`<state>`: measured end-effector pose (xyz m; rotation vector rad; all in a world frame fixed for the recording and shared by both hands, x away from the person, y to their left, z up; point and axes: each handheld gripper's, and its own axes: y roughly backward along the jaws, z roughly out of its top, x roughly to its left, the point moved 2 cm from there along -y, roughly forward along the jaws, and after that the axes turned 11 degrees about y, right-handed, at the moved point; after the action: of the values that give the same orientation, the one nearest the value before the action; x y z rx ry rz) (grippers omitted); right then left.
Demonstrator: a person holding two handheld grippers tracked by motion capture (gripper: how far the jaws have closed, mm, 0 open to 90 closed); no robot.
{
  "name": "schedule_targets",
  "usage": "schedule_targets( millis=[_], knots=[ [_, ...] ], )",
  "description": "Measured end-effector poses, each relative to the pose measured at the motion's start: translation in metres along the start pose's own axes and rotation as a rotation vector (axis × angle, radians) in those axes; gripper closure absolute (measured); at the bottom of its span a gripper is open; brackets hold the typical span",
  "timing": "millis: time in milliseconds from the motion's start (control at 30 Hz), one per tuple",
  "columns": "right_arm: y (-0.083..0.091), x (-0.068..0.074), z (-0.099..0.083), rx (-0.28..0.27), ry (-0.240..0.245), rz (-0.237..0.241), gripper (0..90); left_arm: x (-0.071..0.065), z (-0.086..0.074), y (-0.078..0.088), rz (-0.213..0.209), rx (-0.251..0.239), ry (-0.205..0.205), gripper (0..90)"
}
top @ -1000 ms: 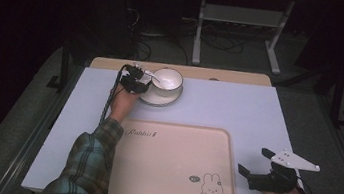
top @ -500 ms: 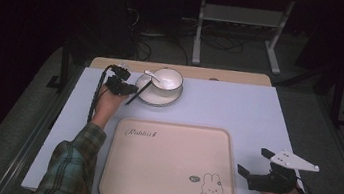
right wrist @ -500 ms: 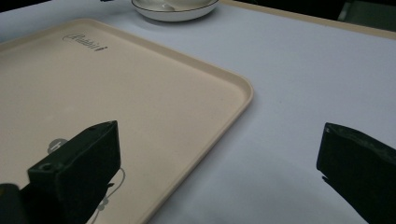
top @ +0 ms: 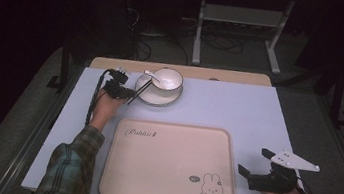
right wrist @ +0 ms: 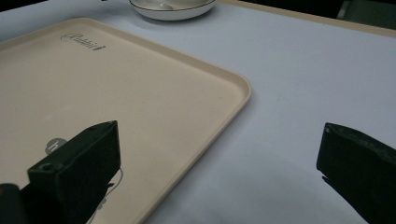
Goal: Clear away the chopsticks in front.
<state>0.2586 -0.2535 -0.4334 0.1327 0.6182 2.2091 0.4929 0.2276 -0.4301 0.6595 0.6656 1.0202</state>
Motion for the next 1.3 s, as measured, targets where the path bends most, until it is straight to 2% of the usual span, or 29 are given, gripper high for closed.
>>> schedule_targets(
  millis=[233, 500, 667, 933, 1200, 1300],
  knots=[
    [0.001, 0.0, 0.0, -0.001, -0.001, 0.0, 0.0, 0.002, -0.003, -0.007, -0.001, 0.019, 0.011, 83.9],
    [0.001, -0.001, -0.001, -0.003, -0.003, 0.001, 0.0, 0.005, -0.003, 0.0, 0.004, -0.009, 0.019, 85.3],
    [0.002, -0.001, -0.001, -0.004, -0.003, -0.001, 0.0, 0.01, -0.008, 0.014, -0.005, -0.027, 0.014, 85.4],
    [0.001, 0.0, 0.0, -0.004, -0.001, 0.001, 0.0, 0.017, -0.027, 0.04, -0.016, -0.048, 0.009, 85.6],
    [0.001, -0.001, -0.001, -0.003, -0.003, -0.001, 0.0, 0.026, -0.052, 0.07, -0.017, -0.064, 0.004, 85.6],
    [0.001, 0.0, 0.0, -0.003, 0.002, -0.002, 0.0, 0.029, -0.064, 0.081, -0.036, -0.067, 0.012, 85.6]
  ],
)
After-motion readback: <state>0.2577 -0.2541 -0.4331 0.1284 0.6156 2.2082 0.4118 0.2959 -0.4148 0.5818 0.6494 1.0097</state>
